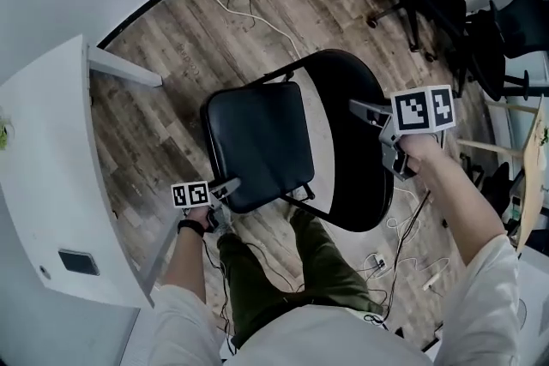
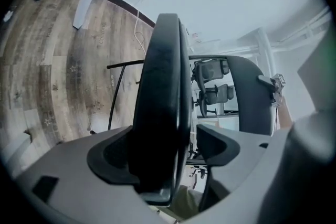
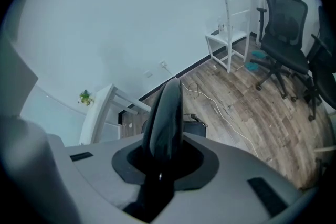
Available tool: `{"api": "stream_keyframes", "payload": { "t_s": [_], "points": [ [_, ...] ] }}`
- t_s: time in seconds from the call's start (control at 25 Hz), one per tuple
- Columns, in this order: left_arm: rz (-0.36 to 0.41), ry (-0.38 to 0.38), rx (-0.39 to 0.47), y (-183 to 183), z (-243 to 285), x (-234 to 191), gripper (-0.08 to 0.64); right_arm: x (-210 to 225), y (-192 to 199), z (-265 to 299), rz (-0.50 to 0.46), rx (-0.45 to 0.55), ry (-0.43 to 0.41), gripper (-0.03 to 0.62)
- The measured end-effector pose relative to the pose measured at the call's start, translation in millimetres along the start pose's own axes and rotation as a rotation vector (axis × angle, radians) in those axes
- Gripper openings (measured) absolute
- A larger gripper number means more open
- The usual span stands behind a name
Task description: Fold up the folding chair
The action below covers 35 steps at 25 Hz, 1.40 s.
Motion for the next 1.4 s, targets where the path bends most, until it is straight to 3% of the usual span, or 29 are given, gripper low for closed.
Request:
{"api": "stream_keyframes", "payload": {
  "t_s": [0.56,0.76,1.4],
  "points": [
    [0.100,-0.067,-0.090,30,39,162,0.376,-12,-6,-54,-0.003,-0.020,0.067,0.089],
    [0.124,-0.048,-0.097,32,58,205,0.380,-10,-12,-71,-0.005,-0.016,0.083,0.092],
    [0.151,-0.030,-0.156,45,100,276,0.382,-6,-17,-92,-0.003,-0.030,0.107,0.098]
  ]
}}
Point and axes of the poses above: the fingertips, and each gripper's own axes: z forward along the fingers, x to its right, y out of its underside, the point moved 10 cm from there along -z, backward along the fingers, and after that the axes turned 2 degrees about -z, right-handed, at the moved point
